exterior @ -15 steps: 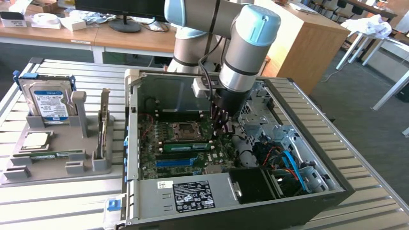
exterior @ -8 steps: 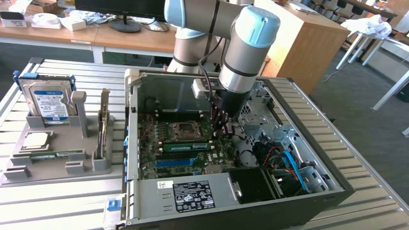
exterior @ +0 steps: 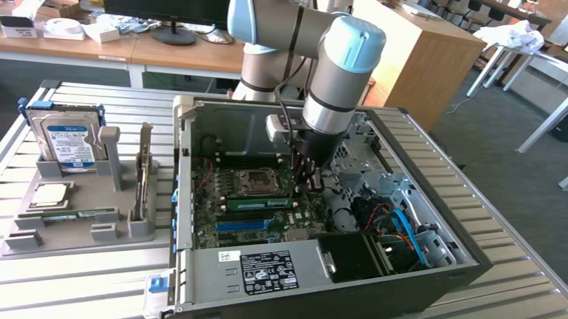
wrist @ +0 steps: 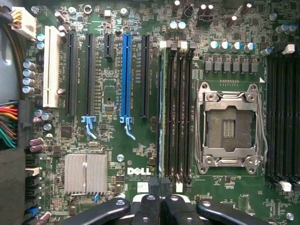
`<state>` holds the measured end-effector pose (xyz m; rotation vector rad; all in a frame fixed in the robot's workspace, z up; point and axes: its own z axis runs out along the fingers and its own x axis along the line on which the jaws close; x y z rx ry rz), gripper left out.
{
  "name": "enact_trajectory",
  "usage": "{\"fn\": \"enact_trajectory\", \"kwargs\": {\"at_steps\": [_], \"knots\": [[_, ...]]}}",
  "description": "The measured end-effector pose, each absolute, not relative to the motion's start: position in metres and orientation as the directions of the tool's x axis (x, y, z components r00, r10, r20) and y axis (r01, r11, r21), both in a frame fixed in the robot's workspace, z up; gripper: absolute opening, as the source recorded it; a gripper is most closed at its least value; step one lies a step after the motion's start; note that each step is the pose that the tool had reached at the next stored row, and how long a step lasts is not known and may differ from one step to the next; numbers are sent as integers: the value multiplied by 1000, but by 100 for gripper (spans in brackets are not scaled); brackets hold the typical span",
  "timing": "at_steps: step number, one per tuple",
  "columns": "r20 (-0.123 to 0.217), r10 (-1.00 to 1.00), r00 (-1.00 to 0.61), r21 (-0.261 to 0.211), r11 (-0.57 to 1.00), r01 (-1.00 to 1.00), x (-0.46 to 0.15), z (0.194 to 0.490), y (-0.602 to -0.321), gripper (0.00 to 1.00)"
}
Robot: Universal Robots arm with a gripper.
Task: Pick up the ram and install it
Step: 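Press down the ram until it locks into place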
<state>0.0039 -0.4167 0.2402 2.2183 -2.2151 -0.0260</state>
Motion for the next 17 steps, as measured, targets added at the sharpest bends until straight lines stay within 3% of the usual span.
{"fn": "enact_trajectory", "kwargs": {"at_steps": [17], "knots": [[-7, -1000, 1, 16, -1, -1000, 4, 238, -412, 10]]}}
